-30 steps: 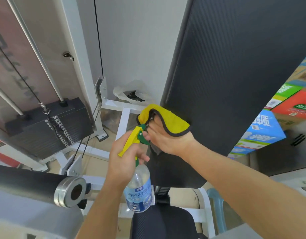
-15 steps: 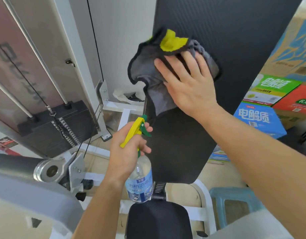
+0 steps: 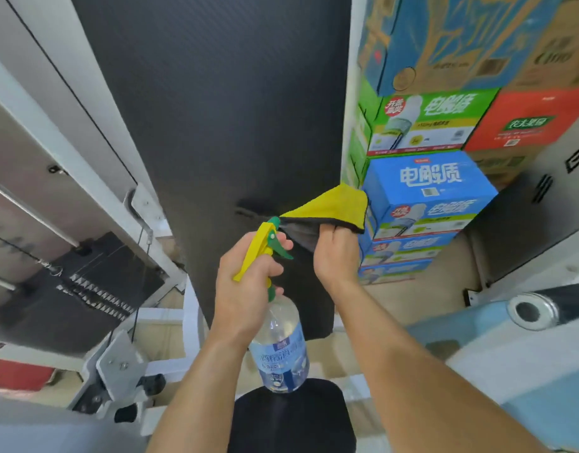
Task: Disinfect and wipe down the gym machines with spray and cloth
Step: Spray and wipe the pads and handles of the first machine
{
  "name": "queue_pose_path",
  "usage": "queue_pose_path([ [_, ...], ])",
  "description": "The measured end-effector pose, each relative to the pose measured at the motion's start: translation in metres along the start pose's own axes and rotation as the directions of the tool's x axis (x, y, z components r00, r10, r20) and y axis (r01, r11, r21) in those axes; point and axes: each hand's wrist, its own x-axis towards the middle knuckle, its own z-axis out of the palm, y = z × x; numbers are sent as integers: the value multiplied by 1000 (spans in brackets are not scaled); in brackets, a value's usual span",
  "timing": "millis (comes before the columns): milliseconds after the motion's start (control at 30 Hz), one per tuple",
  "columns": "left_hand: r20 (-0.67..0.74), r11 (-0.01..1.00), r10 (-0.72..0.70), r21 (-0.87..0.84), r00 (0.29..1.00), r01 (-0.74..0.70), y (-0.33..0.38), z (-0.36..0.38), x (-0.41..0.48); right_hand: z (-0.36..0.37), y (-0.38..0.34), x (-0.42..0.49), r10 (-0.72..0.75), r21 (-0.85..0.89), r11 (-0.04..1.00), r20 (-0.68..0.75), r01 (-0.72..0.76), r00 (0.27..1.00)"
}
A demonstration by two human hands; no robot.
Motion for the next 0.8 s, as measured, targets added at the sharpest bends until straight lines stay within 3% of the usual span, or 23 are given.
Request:
queue_pose_path([
  [67, 19, 1000, -1, 7, 1000, 1, -2, 18, 3, -12, 10, -4, 74, 50, 996, 47, -76, 996],
  [133, 14, 999, -30, 29, 999, 30, -3, 33, 6, -21, 14, -4, 194, 209, 957, 51, -200, 980],
  [233, -34, 995, -80, 65, 996, 82, -3, 57, 11, -28, 20, 6, 411, 541, 768, -7, -343, 912],
  [300, -59, 988, -113, 97, 992, 118, -4, 69, 13, -33, 23, 9, 492, 658, 658, -7, -367, 870],
  [533, -36, 963, -200, 178, 979, 204, -9, 97, 10, -52, 42, 18, 497, 830, 447, 81, -335, 864],
  [800, -110, 943, -164, 274, 980, 189, -23, 107, 11, -64, 51, 17, 449, 864, 380, 140, -330, 882],
])
